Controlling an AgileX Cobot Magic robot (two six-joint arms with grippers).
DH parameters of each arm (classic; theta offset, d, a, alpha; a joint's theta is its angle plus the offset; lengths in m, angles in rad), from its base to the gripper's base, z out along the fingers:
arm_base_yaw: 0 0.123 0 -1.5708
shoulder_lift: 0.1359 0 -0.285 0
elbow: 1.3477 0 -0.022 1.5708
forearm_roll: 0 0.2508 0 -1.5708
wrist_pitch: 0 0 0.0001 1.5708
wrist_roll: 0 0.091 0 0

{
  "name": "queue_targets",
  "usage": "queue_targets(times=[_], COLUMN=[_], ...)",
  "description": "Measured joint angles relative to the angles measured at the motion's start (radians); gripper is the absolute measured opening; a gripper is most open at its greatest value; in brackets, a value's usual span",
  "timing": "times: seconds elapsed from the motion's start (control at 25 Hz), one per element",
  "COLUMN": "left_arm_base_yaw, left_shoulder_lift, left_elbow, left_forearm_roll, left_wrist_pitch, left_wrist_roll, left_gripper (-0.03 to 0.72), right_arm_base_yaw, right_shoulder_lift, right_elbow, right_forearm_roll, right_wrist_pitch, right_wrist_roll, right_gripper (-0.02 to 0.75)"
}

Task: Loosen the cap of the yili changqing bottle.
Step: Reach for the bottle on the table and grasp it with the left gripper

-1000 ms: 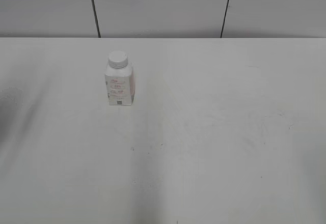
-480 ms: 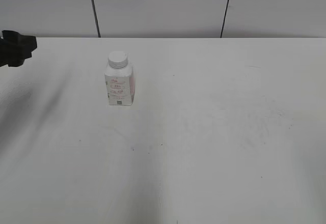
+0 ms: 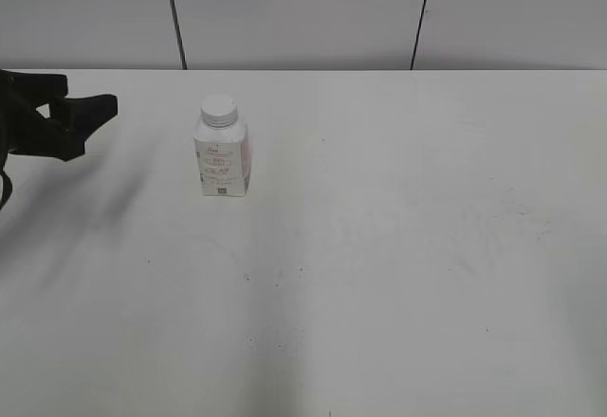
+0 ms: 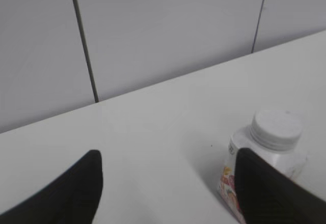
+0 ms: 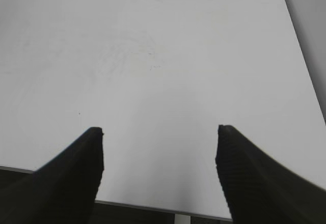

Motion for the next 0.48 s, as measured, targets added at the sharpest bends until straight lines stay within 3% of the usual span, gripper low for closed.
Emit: queue_targets(times=[0.2,0.36,0.48], left_arm_base_yaw=[0.065,0.094,0.097], left_shoulder_lift=[0.135,0.227,0.293], left_elbow=[-0.039,-0.140,-0.224], left_forearm_roll=[0.190,0.416,0.511], left_wrist_pitch=[-0.170,-0.258,-0.308], left_wrist_roll=[-0.003,-0.003,-0.004], left_gripper=[0.496,0.496,0.508], right_arm_base_yaw=[0.000,0.000,0.000], right_shoulder_lift=[0.000,0.000,0.000], right_elbow=[0.000,0.000,0.000], right_forearm_roll=[0.000,0.000,0.000], right_wrist_pitch=[0.000,0.000,0.000], right_wrist_roll=[0.000,0.000,0.000], right_gripper=[0.546,0.546,0.546])
